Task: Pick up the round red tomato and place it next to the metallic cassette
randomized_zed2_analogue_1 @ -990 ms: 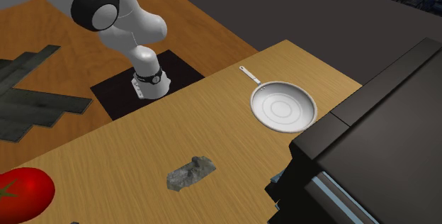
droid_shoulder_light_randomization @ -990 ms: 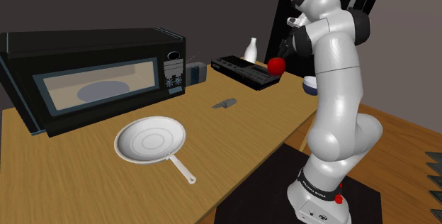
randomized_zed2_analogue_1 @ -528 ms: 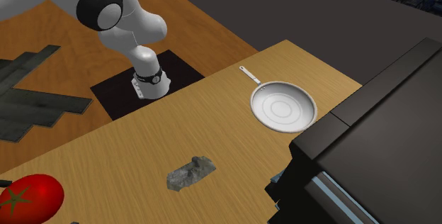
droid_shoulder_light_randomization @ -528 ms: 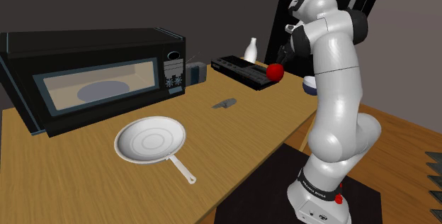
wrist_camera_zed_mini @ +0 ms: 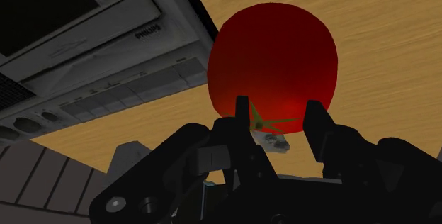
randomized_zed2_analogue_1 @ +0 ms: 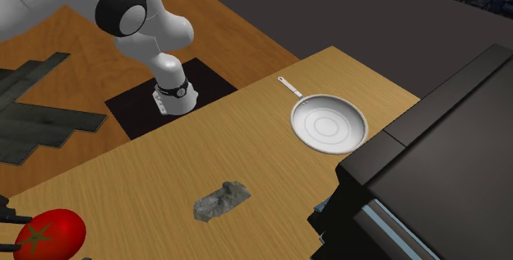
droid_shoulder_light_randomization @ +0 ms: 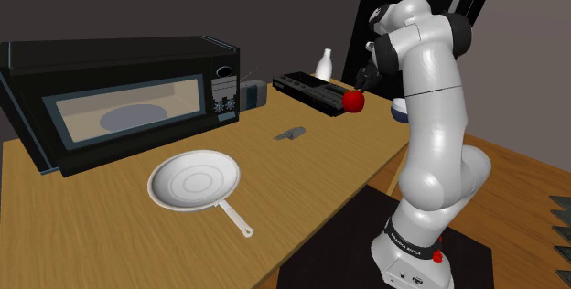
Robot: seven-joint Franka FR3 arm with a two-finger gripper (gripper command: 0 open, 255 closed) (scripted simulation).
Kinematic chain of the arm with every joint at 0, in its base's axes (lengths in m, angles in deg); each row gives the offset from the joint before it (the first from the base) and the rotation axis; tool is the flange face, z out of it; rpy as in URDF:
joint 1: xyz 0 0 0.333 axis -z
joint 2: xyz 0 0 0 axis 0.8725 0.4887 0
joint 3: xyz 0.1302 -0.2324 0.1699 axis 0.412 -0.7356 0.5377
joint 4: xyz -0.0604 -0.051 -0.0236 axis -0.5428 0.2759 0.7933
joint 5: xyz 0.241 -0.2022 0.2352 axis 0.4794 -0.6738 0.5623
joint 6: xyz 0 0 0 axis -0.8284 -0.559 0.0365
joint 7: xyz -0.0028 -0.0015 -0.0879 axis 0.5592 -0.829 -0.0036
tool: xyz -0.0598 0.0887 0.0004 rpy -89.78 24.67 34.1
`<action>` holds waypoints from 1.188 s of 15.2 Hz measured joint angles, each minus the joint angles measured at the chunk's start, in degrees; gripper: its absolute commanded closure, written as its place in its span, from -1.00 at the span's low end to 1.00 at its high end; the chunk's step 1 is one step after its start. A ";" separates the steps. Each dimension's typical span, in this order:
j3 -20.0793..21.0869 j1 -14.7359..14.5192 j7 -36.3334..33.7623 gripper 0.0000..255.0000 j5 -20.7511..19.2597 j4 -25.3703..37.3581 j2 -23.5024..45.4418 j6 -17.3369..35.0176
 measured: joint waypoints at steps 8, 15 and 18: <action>0.14 -0.59 2.24 1.00 -0.98 -4.28 1.08 4.43; 1.64 -0.28 3.63 1.00 0.44 -6.75 1.98 7.20; 1.96 0.00 3.58 1.00 0.12 -6.54 2.21 7.33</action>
